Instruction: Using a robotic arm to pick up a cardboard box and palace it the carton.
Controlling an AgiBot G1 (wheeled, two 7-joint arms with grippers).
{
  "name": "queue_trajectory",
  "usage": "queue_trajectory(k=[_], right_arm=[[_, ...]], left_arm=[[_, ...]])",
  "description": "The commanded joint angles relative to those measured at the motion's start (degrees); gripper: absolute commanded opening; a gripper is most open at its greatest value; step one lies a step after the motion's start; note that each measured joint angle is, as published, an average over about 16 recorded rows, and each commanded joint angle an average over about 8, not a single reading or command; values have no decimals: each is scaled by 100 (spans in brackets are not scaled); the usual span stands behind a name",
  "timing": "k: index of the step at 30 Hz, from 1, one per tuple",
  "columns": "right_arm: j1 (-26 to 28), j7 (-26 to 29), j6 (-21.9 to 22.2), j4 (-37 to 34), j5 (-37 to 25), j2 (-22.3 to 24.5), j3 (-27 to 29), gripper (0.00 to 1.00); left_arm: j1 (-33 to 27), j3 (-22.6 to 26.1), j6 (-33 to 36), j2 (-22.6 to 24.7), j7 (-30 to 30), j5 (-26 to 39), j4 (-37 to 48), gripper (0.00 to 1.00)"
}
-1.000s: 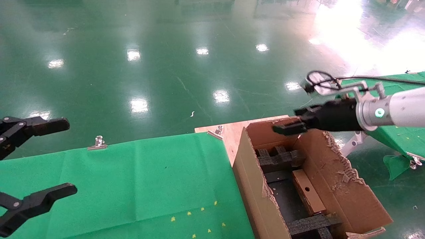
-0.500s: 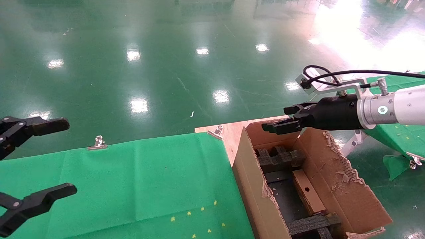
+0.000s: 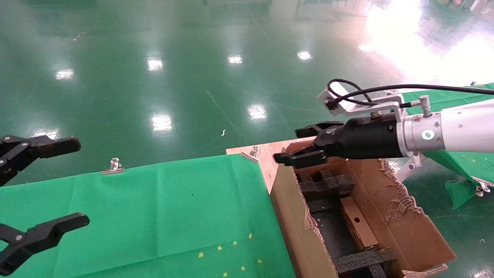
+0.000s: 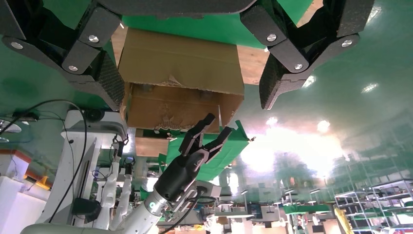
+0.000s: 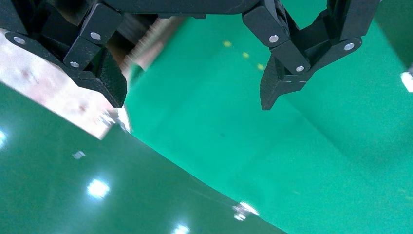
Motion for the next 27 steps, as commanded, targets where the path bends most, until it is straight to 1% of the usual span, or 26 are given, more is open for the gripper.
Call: queue_trajectory(k=[1,27], right_arm=[[-154,-114,-106,43,68,-34,224,100],[-2145,-1591,-1485,606,951,-471,3131,100]], left_arm=[[0,0,0,0,0,0,0,100],[0,0,0,0,0,0,0,100]])
